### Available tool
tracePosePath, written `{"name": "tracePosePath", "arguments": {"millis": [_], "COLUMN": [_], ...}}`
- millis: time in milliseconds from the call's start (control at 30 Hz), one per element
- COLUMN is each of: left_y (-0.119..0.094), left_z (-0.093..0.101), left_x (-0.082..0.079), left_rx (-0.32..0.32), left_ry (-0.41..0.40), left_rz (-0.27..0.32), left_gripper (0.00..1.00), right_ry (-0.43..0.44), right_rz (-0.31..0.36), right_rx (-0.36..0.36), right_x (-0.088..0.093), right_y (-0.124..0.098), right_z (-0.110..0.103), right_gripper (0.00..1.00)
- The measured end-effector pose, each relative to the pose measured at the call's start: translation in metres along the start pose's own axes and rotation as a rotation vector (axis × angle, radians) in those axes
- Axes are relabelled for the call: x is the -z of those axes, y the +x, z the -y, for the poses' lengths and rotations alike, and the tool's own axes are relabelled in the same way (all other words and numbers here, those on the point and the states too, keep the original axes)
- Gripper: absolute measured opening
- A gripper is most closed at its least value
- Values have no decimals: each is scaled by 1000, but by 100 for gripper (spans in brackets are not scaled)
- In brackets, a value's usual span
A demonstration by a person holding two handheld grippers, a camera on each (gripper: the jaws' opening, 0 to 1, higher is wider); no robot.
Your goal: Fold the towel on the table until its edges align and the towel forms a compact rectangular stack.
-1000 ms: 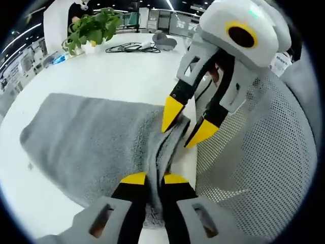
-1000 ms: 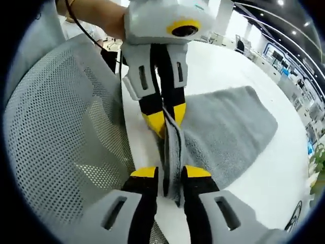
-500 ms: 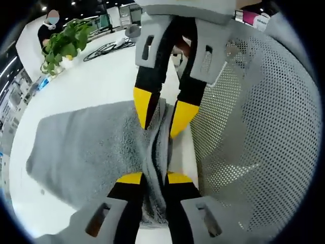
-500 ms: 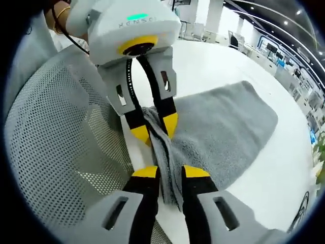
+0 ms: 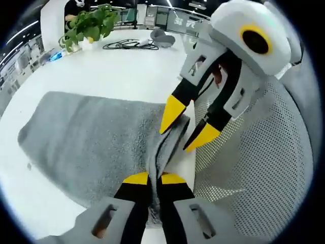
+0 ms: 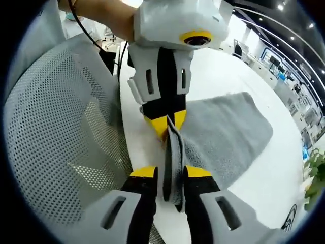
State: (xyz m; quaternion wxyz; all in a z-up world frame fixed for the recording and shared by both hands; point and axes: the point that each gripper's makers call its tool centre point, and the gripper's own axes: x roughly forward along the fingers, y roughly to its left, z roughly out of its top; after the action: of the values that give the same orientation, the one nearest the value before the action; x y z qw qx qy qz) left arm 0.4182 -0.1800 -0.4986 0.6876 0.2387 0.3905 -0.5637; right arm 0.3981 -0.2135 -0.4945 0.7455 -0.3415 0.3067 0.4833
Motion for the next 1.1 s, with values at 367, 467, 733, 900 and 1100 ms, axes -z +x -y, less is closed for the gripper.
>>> {"name": "tracePosePath", "arguments": {"millis": [367, 467, 733, 900, 1100], "left_y": [-18, -19, -17, -17, -11], "left_z": [-5, -4, -2, 2, -1], "left_x": [-14, -14, -10, -9, -3], "left_rx": [37, 41, 35, 8, -112], "left_ry": [-103, -96, -58, -76, 8], "left_rz": [49, 51, 43, 67, 34], "left_gripper": [6, 6, 7, 15, 31], "right_ry": [-266, -239, -21, 179, 264], "right_rz": [-29, -22, 52, 124, 147], "right_rx": [173, 172, 101, 87, 90], "right_x": [-17, -16, -20, -22, -28], "right_y": [-8, -8, -9, -8, -9], "right_z": [21, 25, 26, 36, 41], "right_gripper": [18, 13, 5, 5, 5]}}
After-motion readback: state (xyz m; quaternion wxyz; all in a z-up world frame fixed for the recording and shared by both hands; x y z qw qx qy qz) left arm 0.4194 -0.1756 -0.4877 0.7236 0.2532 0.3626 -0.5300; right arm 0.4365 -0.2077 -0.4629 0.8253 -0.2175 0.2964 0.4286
